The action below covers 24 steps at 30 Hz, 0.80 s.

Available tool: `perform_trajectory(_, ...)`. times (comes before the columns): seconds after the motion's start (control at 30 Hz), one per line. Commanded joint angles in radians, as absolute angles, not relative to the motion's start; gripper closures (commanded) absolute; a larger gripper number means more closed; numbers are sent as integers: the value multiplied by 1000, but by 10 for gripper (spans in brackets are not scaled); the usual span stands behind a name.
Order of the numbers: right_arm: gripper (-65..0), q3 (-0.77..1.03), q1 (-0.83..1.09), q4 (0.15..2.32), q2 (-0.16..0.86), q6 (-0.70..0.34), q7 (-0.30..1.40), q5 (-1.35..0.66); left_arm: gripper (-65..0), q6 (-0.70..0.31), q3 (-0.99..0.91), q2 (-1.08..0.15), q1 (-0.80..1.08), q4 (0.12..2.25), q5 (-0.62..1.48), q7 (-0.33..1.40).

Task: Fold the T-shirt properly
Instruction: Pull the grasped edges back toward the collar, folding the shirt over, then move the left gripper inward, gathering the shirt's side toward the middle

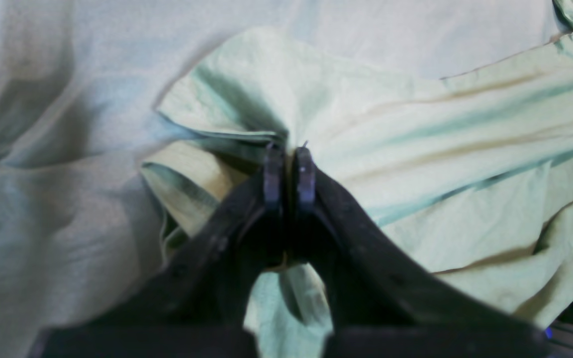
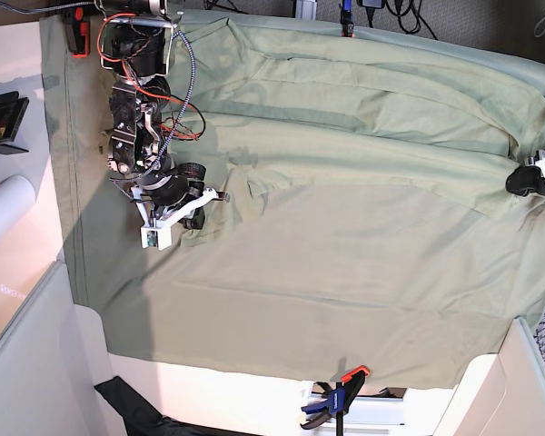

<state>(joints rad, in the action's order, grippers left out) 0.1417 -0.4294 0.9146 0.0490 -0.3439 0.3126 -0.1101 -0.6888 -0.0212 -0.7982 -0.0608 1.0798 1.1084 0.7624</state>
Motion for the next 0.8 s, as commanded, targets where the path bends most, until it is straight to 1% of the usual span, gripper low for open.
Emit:
perform_trajectory(0.0, 0, 139, -451, 940, 47, -352, 319, -115, 0, -698, -33, -828, -78, 1092, 1126, 744)
perform_trajectory(0.1, 0, 139, -446, 986, 47, -352, 391, -151, 0, -698, -33, -828, -78, 1092, 1126, 744)
perform_trajectory(0.2, 0, 139, -397, 1123, 48, -354, 468, -209, 0, -698, -33, -829, -77, 1093, 1126, 780)
perform_trajectory(0.27, 0, 139, -335, 1253, 50, -355, 499, -232, 0, -698, -33, -829, -77, 1108, 1169, 831)
perform_trajectory(0.37, 0, 140, -220, 1463, 62, -355, 538, -250, 0, -698, -34, -832, -77, 1137, 1205, 851)
perform_trajectory(0.5, 0, 140, -62, 1706, 113, -355, 605, -311, 0, -698, -35, -837, -76, 1160, 1212, 893)
perform_trajectory(0.63, 0, 144, 89, 1876, 169, -355, 616, -322, 0, -698, -34, -850, -59, 1160, 1295, 993)
perform_trajectory(0.77, 0, 173, 221, 2003, 195, -355, 627, -339, 0, -698, -52, -891, -1, 1160, 1328, 1002)
